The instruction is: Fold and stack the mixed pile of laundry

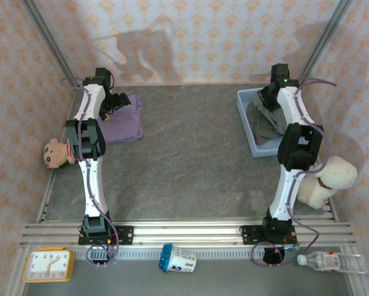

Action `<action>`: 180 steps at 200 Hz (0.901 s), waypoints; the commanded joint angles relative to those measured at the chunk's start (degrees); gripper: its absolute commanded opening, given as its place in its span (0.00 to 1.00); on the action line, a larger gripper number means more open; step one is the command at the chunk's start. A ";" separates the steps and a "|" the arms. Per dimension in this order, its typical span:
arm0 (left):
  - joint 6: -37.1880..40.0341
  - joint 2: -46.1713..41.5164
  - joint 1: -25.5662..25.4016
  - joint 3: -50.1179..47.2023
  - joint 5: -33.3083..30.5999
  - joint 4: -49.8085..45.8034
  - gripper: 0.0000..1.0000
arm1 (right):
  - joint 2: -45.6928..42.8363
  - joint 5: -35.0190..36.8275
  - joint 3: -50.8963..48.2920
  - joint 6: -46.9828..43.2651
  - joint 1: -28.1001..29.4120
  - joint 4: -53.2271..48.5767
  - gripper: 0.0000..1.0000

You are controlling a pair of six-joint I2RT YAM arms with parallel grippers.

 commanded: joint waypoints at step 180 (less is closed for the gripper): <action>-15.40 -40.34 -8.21 -36.92 0.87 13.86 1.00 | -18.80 -33.06 -10.32 -17.43 33.07 3.11 0.00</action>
